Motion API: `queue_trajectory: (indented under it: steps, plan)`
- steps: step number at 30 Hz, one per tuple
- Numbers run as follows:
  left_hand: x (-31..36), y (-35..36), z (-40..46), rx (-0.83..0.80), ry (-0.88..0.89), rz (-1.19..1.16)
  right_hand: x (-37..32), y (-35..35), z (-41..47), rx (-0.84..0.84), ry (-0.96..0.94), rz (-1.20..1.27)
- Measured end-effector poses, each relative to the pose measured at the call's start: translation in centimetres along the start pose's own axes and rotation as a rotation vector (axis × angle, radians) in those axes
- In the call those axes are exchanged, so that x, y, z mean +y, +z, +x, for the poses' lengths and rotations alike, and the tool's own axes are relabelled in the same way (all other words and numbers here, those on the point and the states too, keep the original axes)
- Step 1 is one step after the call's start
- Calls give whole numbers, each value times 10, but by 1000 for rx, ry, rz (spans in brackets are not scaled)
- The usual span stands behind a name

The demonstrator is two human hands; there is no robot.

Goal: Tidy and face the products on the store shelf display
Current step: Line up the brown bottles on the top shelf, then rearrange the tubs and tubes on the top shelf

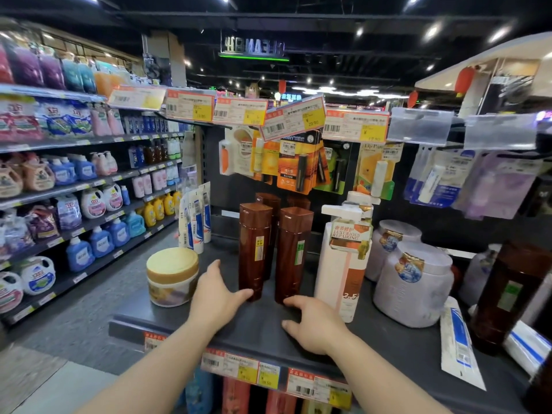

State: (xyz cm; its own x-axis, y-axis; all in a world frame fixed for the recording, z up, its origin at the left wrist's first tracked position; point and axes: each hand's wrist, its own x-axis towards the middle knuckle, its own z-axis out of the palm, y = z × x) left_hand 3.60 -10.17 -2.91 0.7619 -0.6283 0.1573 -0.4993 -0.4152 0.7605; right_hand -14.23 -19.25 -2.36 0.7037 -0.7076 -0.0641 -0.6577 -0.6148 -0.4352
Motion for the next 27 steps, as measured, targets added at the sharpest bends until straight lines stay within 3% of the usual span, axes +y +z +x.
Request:
queue_trajectory:
  steps: [3, 10, 20, 22, 25, 27]
  plan:
    - [6, 15, 7, -77, 28, -21, -2, 1, 3, -9, 5, -7]
    - [11, 27, 7, 3, 83, -48, -1, 3, 6, -21, -2, -31]
    - [7, 27, 9, -24, 80, -68, 4, 0, 2, -17, -17, 18]
    - [10, 19, 2, 60, 93, -80, 9, -4, -8, 4, -38, 86]
    - [19, 12, -25, 264, 246, -148, 24, -14, -31, 101, -48, 207]
    - [31, 19, -47, 186, 349, -176, 38, -20, -44, 201, -9, 246]
